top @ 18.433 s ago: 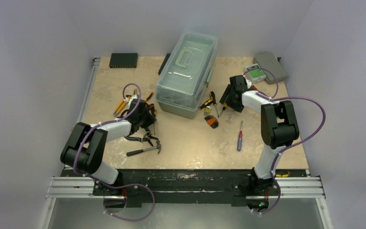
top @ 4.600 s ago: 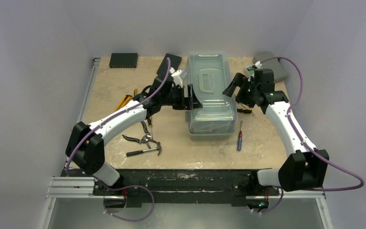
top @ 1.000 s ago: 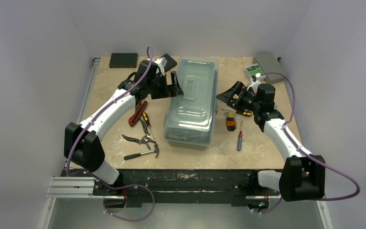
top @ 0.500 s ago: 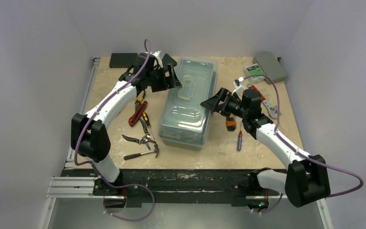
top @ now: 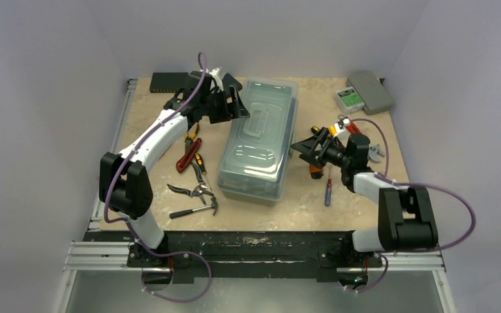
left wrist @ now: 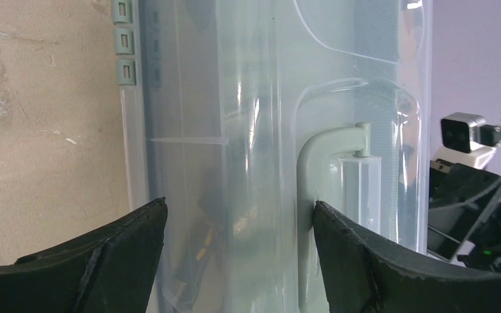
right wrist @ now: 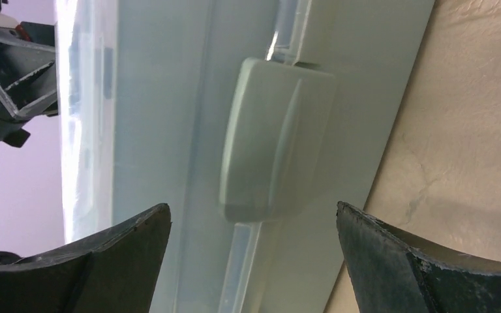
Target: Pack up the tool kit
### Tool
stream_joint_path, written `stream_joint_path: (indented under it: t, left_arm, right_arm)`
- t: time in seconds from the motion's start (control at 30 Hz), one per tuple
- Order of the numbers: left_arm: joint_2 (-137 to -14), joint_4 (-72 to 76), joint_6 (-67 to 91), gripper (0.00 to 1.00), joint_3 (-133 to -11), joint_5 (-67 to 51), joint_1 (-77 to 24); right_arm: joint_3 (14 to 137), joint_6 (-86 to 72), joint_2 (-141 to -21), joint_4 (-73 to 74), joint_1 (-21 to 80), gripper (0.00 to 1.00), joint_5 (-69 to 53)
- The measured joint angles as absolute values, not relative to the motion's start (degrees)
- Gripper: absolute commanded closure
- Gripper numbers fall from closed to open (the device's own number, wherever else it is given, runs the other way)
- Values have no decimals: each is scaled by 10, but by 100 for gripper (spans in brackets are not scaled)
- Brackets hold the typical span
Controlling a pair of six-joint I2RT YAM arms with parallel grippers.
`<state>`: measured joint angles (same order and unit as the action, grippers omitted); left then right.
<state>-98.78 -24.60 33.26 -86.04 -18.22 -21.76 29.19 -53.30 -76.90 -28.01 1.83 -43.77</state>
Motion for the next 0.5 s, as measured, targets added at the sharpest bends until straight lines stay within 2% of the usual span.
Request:
stream_joint_path:
  t: [0.33, 0.4, 0.5]
  left_arm:
    - [-994, -231, 333, 23, -859, -200, -214]
    - [-997, -225, 334, 23, -857, -208, -210]
    - [-999, -206, 336, 25, -848, -229, -203]
  right_arm:
    - [263, -766, -1047, -715, 15, 6, -493]
    - [270, -823, -1104, -783, 14, 6, -510]
    - [277, -862, -1121, -828, 16, 7, -520]
